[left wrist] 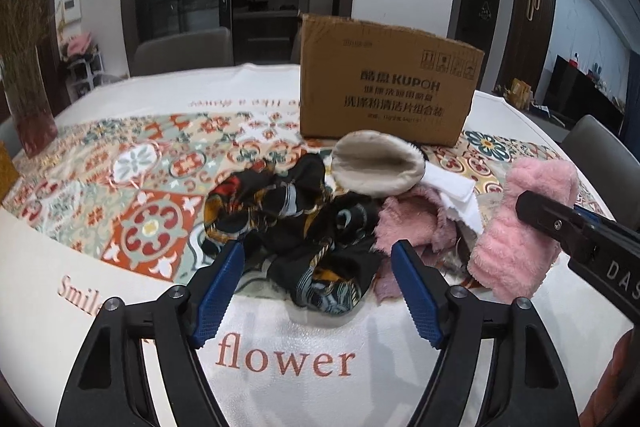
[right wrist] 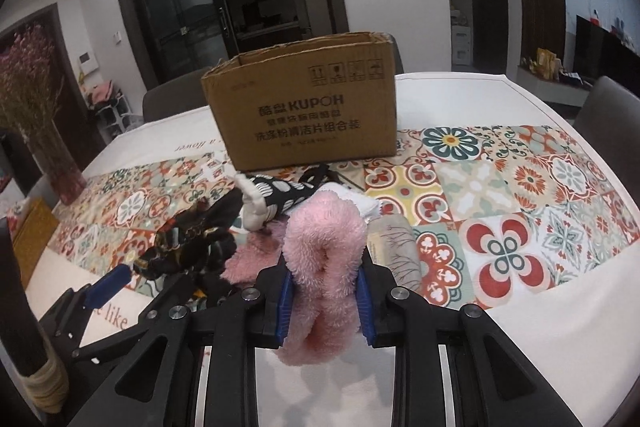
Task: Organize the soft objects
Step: 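Close the left gripper on the dark patterned scarf while the right gripper holds the slipper, then lift and carry the scarf and slipper in both grippers over the cardboard box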
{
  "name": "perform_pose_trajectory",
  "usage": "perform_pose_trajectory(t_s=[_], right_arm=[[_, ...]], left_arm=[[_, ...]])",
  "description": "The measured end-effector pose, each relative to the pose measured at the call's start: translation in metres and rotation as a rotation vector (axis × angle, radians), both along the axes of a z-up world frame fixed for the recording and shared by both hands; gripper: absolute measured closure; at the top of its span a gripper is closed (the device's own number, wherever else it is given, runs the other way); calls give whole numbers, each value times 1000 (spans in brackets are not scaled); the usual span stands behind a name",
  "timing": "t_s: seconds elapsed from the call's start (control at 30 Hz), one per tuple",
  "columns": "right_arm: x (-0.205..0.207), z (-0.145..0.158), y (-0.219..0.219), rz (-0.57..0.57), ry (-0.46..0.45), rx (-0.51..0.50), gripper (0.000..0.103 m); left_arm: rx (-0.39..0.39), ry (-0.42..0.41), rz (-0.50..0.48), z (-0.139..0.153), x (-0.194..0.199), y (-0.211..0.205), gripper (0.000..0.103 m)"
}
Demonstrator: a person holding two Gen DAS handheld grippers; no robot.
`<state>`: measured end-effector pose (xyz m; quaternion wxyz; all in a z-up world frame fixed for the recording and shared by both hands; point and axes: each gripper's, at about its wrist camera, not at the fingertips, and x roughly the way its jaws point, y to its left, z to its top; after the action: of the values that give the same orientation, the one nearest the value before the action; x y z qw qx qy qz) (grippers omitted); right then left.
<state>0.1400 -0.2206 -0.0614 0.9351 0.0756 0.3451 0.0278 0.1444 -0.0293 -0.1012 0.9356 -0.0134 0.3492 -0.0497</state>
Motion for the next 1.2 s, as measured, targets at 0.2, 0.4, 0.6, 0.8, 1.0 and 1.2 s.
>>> perform_pose_trajectory(t_s=[0.2, 0.4, 0.6, 0.8, 1.0, 1.2], right_arm=[[6, -10, 13, 27, 33, -7, 75], [18, -23, 18, 43, 75, 14, 75], [23, -32, 21, 52, 109, 19, 75], [21, -31, 22, 57, 114, 22, 75], [14, -23, 25, 64, 102, 25, 75], [7, -9, 25, 60, 77, 32, 75]], left_arm=[[-120, 83, 10, -18, 15, 16, 40], [-115, 115, 3, -33, 29, 15, 48], [-134, 148, -17, -42, 38, 13, 77], [-102, 90, -38, -33, 30, 13, 92], [-61, 30, -57, -14, 16, 13, 95], [-47, -33, -79, 10, 0, 16, 96]])
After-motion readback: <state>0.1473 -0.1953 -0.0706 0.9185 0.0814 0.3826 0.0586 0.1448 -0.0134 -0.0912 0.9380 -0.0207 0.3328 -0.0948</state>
